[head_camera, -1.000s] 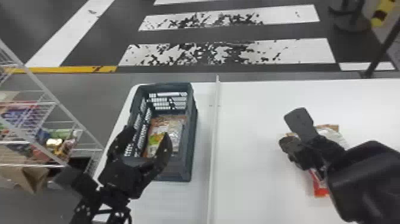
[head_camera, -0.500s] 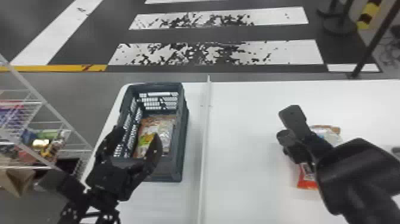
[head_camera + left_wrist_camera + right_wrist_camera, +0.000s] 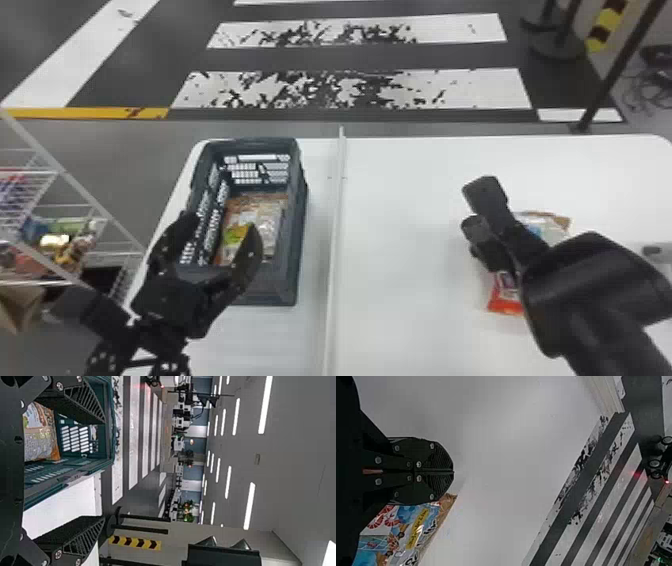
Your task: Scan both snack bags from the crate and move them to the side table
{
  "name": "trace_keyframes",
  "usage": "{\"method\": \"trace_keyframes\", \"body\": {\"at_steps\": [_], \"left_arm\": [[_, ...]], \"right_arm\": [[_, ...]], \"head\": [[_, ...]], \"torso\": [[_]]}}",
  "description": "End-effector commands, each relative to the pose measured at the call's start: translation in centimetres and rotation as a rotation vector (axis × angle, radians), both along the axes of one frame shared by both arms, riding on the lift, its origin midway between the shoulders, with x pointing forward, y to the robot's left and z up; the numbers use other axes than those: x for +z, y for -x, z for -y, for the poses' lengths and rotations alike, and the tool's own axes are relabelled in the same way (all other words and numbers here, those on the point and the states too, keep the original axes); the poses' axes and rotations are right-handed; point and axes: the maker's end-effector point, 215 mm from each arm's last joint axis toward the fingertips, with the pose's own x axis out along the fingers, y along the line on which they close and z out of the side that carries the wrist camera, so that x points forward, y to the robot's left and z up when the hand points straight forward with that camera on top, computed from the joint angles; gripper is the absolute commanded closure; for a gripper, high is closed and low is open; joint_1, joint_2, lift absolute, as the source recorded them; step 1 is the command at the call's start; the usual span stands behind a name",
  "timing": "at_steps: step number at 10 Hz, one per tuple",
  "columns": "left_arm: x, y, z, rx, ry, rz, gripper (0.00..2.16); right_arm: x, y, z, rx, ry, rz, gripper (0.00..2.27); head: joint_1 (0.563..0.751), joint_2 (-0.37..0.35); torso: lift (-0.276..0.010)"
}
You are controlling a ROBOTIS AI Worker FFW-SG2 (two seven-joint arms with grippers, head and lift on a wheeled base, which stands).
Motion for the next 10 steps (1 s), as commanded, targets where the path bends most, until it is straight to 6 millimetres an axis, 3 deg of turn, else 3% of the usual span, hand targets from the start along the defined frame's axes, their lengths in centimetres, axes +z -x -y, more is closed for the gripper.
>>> {"method": "trace_keyframes", "body": {"at_steps": [1, 3, 4, 5, 6, 7, 8, 10], "left_arm": [[0.0, 0.0, 0.0, 0.000, 0.000, 0.000, 0.15], [0.0, 0.0, 0.0, -0.002, 0.000, 0.000, 0.15], [-0.1, 0.0, 0.0, -0.001, 0.000, -0.001, 0.15], [-0.1, 0.1, 0.0, 0.000, 0.001, -0.003, 0.15], [-0.1, 0.1, 0.1, 0.000, 0.003, -0.001, 0.15], [-0.1, 0.0, 0.0, 0.001, 0.002, -0.001, 0.15], [-0.4, 0.1, -0.1, 0.002, 0.003, -0.007, 0.15], [-0.3, 0.0, 0.0, 0.002, 0.003, -0.003, 0.15]], "right_arm": [[0.0, 0.0, 0.2, -0.003, 0.002, -0.001, 2.25], [-0.5, 0.6, 0.6, -0.007, 0.005, -0.014, 2.25], [-0.3, 2.4, -0.4, -0.006, -0.031, -0.048, 2.25], [1.2, 3.4, -2.0, -0.007, -0.120, -0.078, 2.25], [4.0, 3.5, -1.7, -0.047, -0.221, -0.086, 2.25], [7.1, 3.7, -1.1, -0.073, -0.331, -0.084, 2.25], [9.0, 4.1, 0.2, -0.090, -0.360, -0.063, 2.25], [10.3, 4.7, 3.8, -0.142, -0.382, -0.044, 2.25]], "head": [[0.695, 0.110], [0.695, 0.106], [0.695, 0.104], [0.695, 0.106], [0.695, 0.124], [0.695, 0.137], [0.695, 0.137], [0.695, 0.111]], "torso": [[-0.075], [-0.075], [-0.075], [-0.075], [-0.075], [-0.075], [-0.075], [-0.075]]}}
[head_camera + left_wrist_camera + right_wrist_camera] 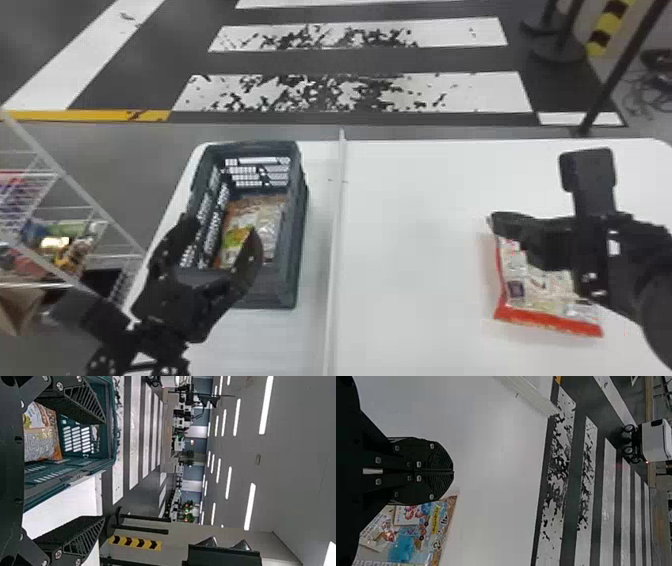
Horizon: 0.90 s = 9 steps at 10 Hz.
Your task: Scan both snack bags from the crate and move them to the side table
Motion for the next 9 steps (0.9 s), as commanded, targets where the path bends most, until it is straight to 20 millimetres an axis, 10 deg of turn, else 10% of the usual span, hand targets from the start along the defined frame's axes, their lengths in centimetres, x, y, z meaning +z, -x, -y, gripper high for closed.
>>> {"method": "trace_keyframes", "body": {"at_steps": [1, 6, 7, 9], "left_arm": [[-0.1, 0.0, 0.1, -0.002, 0.002, -0.002, 0.15], [-0.2, 0.1, -0.1, 0.003, 0.001, 0.006, 0.15], [-0.3, 0.1, -0.2, 0.004, 0.002, 0.005, 0.15], [-0.3, 0.1, 0.2, -0.004, 0.008, 0.005, 0.15]], "right_arm": [[-0.1, 1.0, 2.4, -0.031, -0.001, -0.006, 2.25], [-0.5, 4.4, 6.7, -0.074, -0.003, 0.004, 2.20], [0.0, 5.2, 7.6, -0.085, -0.035, 0.004, 1.76], [0.2, 6.2, 10.1, -0.130, -0.037, 0.012, 0.09]], "head": [[0.695, 0.084], [0.695, 0.034], [0.695, 0.012], [0.695, -0.026]], "torso": [[-0.075], [-0.075], [-0.075], [-0.075]]}}
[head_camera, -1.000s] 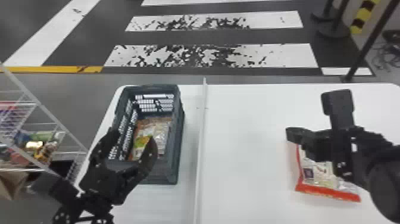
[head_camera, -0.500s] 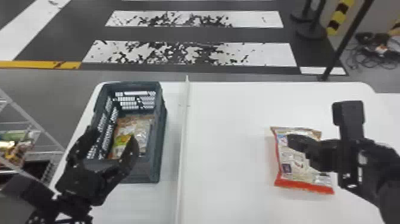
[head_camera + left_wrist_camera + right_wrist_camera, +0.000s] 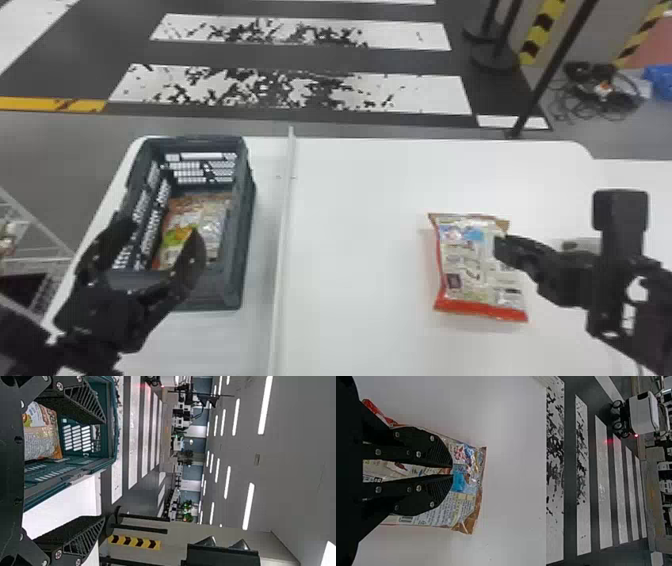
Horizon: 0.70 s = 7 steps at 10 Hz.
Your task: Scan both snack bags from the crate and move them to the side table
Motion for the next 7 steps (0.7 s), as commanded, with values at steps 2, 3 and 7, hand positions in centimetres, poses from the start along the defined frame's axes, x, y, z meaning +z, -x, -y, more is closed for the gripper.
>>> {"method": "trace_keyframes", "body": {"at_steps": [2, 3, 7], "left_arm": [[0.2, 0.1, -0.2, 0.003, 0.000, 0.008, 0.15], [0.4, 0.1, -0.1, 0.003, -0.001, 0.012, 0.15], [0.6, 0.1, 0.0, 0.002, 0.002, 0.017, 0.15]], "right_arm": [[1.0, 0.5, 4.9, -0.093, -0.013, 0.015, 0.05], [1.4, 0.8, 7.4, -0.140, -0.013, 0.021, 0.06], [-1.3, 2.2, 16.3, -0.278, 0.016, -0.034, 0.08]], "head": [[0.695, -0.064], [0.695, -0.094], [0.695, -0.239]], "torso": [[-0.075], [-0.075], [-0.075]]}}
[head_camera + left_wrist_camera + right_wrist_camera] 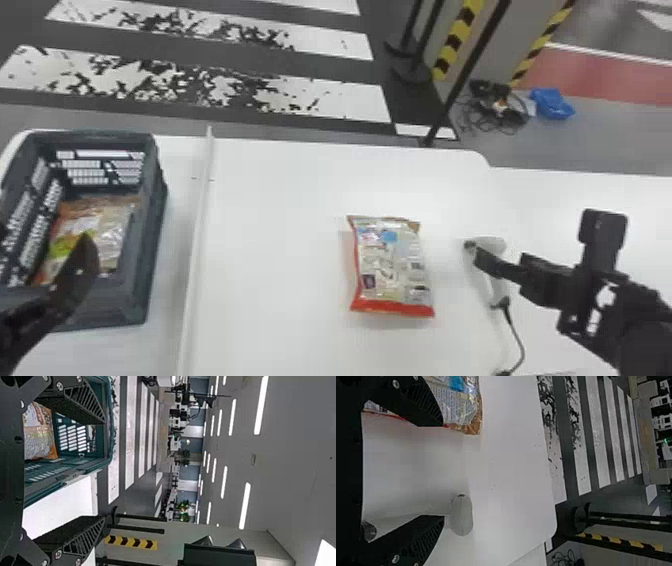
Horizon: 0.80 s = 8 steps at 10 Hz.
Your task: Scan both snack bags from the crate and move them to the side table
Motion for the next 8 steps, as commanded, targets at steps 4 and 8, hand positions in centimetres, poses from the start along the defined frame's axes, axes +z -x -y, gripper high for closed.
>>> {"method": "trace_keyframes", "body": {"at_steps": [4, 8], "left_arm": [[-0.2, 0.0, 0.0, 0.001, 0.001, -0.003, 0.15], [-0.5, 0.0, -0.1, 0.004, -0.002, -0.009, 0.15]], "right_arm": [[-3.6, -0.5, 3.1, -0.003, -0.021, -0.072, 0.08], [-6.0, -1.8, 4.5, 0.069, 0.038, -0.137, 0.08]], "head": [[0.695, -0.318], [0.695, -0.324]], "torso": [[-0.075], [-0.075]]}}
